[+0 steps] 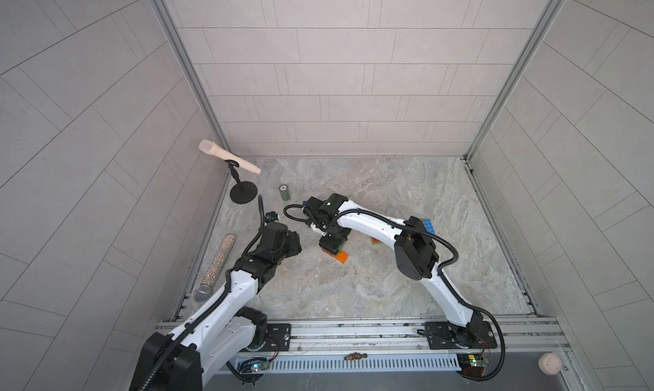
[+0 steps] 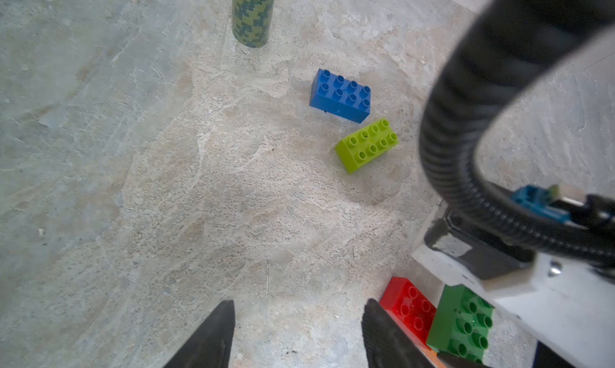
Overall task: Assemble a rectangle with lego
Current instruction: Assemble the lego brick with the lego brick.
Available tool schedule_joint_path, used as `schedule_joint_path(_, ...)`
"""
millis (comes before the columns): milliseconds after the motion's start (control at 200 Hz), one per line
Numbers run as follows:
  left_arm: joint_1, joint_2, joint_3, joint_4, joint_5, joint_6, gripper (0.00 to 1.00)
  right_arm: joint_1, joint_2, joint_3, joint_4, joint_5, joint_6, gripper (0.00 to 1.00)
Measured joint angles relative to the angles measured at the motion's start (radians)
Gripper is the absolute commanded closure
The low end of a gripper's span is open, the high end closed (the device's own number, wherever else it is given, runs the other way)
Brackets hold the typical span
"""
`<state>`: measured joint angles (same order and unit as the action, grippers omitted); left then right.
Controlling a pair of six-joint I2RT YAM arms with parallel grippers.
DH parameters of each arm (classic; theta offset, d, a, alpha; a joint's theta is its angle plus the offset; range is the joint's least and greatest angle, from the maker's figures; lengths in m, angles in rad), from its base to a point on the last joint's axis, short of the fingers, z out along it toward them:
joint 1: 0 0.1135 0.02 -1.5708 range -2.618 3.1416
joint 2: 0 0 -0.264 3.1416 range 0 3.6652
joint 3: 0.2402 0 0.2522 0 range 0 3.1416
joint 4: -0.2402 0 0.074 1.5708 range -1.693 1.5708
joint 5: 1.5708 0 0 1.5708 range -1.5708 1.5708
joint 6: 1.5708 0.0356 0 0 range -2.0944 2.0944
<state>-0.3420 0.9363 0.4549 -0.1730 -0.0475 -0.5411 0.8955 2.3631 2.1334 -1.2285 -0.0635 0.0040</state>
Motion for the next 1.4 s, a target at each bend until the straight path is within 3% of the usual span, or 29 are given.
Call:
schedule_joint_path(565,0.002,0.0,0.0,-0.008,-0.001,0.01,0.32,-0.005,0.016,0.008,-0.007,-0.004,0.01,0.71)
schedule_joint_path(1396,0.003,-0.142,0.1,-0.183,-0.097,0.088,0.26,-0.006,0.015,-0.039,0.027,0.008,0.054,0.91)
